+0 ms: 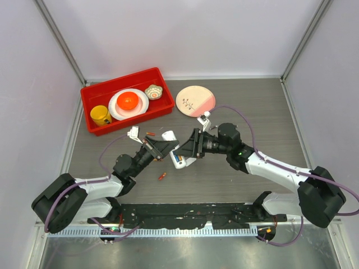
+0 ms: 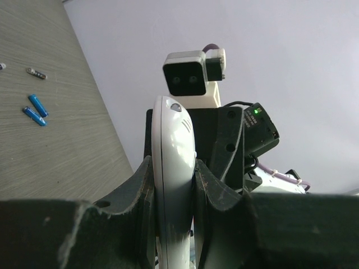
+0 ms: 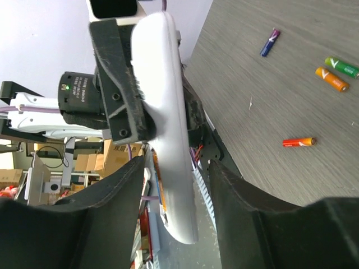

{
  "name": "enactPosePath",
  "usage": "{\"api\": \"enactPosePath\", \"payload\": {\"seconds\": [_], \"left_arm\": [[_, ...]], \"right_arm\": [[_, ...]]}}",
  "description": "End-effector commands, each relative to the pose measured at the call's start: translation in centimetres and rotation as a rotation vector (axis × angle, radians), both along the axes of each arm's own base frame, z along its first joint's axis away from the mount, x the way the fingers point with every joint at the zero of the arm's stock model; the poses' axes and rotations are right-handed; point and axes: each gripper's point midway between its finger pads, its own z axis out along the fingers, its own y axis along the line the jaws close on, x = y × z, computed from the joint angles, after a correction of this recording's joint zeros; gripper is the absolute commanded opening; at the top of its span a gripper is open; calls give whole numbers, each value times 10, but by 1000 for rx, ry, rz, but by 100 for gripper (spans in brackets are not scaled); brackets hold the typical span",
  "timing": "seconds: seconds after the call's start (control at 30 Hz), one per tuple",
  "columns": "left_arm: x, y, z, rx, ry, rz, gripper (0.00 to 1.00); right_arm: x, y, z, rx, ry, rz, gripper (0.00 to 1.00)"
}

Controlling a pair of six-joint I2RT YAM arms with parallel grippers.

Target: Load the batteries into the remote control

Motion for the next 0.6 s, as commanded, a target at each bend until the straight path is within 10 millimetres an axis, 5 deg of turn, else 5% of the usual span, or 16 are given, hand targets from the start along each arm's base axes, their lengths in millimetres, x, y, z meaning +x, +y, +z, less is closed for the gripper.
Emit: {"api": "enactPosePath", "payload": {"seconds": [0.0,0.4,0.57], "left_arm": [[-15,11,74,-190,-214,-12,0],[-19,10,83,-206,-236,-34,0],[-15,12,73,-182,-228,-3,0]], "right_arm": [[-8,9,4,-6,-34,63,52],[-7,10,-14,-40,6,58,37],[-6,8,14,23,-39,42,68]]}}
